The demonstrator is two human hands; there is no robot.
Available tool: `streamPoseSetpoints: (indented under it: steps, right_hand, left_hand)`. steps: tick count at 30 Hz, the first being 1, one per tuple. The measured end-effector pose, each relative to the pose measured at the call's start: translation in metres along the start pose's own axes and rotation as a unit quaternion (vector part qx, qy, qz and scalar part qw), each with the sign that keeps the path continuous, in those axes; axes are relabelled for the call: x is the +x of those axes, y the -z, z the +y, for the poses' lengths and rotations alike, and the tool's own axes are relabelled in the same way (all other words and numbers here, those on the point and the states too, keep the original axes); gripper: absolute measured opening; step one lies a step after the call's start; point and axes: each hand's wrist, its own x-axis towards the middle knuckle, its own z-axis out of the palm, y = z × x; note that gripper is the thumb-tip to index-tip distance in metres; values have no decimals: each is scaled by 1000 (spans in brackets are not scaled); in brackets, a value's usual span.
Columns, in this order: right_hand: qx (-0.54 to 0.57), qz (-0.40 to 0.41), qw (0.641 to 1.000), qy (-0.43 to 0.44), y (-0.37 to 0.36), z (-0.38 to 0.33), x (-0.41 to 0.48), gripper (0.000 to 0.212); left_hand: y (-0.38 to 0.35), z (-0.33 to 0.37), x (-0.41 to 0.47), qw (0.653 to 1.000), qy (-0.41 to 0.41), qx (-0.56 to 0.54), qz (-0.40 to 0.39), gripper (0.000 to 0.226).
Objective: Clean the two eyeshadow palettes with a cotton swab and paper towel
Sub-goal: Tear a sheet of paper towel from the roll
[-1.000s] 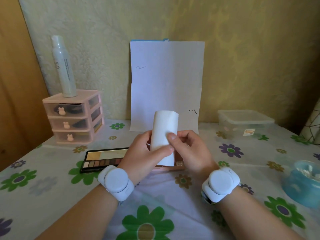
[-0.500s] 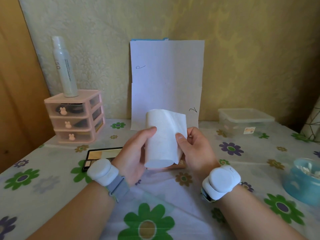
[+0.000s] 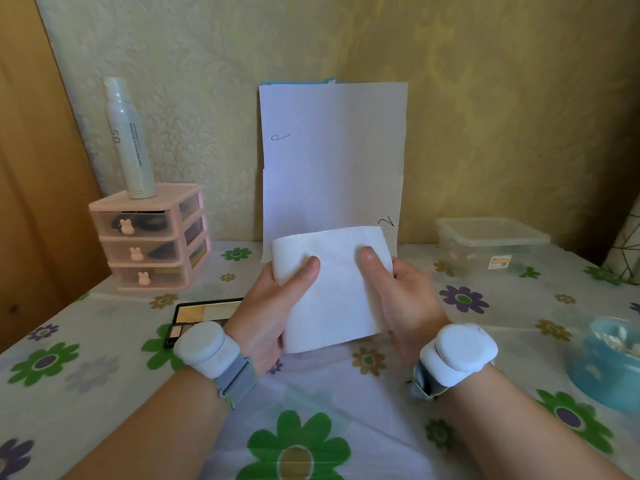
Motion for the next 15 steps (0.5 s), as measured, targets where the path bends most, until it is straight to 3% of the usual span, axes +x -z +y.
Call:
streamPoseSetpoints:
  steps: [2, 5, 9, 11, 13, 15]
  right_hand:
    - [-11, 11, 1000, 5, 1, 1, -1, 70]
    - [-33, 36, 999, 2, 0, 3, -5, 61]
    - [-35, 99, 994, -12, 13, -3, -1, 46]
    - [-37, 118, 992, -26, 25, -3, 2, 40]
    - [-40, 102, 994, -25, 28, -3, -1, 39]
    - [-51, 74, 996, -13, 20, -3, -6, 39]
  left_hand:
    - [-2, 0, -2, 1000, 7, 7, -11, 48]
    - [-7, -3, -2, 999, 30, 23, -6, 49]
    - [4, 7, 5, 991, 12, -83, 102, 66]
    - [17, 16, 7, 980, -23, -127, 151, 57]
    - [21, 18, 6, 978, -25, -138, 153, 52]
    - [18, 15, 5, 985, 1, -123, 121, 62]
